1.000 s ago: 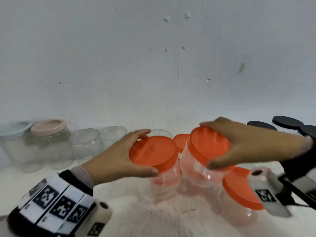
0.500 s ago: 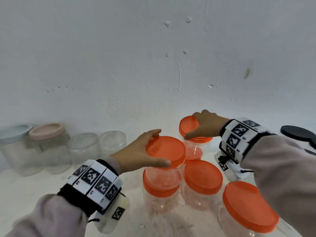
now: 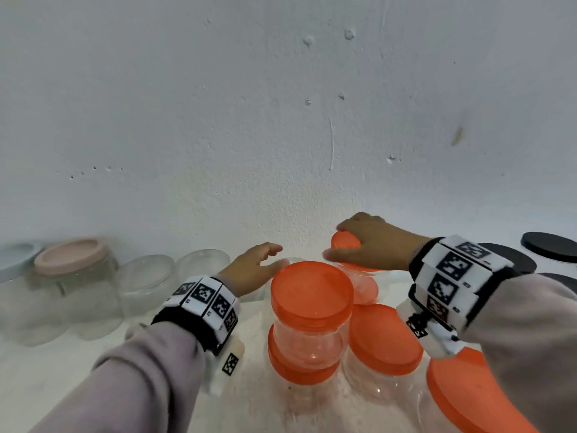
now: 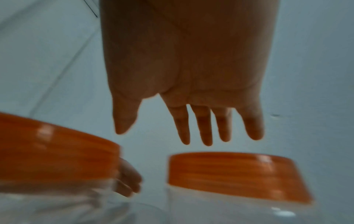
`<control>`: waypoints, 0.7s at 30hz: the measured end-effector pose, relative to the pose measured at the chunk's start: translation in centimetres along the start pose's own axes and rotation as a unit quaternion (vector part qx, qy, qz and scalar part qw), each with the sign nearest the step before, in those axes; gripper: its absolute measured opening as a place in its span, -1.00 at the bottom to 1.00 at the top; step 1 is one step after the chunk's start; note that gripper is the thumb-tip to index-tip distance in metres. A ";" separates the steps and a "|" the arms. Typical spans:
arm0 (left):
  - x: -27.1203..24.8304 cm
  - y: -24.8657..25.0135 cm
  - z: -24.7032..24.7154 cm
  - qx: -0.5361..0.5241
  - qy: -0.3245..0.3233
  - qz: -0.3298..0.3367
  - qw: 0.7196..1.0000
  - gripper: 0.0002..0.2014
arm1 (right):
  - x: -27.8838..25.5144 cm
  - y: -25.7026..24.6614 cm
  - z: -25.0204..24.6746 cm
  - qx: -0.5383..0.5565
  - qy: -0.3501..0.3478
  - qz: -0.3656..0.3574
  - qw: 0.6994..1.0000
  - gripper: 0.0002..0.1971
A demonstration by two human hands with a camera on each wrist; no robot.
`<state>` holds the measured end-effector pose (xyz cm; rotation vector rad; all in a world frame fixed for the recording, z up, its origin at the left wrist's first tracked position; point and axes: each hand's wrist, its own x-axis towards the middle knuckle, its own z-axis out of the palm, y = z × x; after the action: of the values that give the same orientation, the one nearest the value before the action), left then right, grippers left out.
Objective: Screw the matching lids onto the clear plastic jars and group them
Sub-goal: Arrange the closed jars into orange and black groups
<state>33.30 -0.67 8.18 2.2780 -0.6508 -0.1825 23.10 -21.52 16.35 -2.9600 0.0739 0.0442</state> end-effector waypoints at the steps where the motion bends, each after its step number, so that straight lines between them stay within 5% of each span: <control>1: 0.4 0.0 0.3 0.013 -0.011 0.004 1.000 -0.51 | -0.7 -0.7 0.1 0.016 -0.014 -0.032 0.999 -0.12; 5: 1.7 -0.1 1.3 0.055 -0.066 0.004 0.996 -0.48 | -3.6 -2.9 1.6 0.017 -0.093 -0.102 0.990 0.05; 14: 4.8 -0.6 3.0 0.090 -0.081 -0.024 0.992 -0.52 | -6.3 -3.4 3.2 0.060 -0.062 -0.080 0.993 -0.01; 21: 2.8 -0.6 1.0 0.159 -0.052 -0.005 0.986 -0.34 | -7.4 -3.9 4.9 0.154 -0.016 -0.056 0.986 0.01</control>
<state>35.65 -2.39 7.18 2.5911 -0.7670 -0.2163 15.78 -16.42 12.48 -2.6469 -0.0834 0.0597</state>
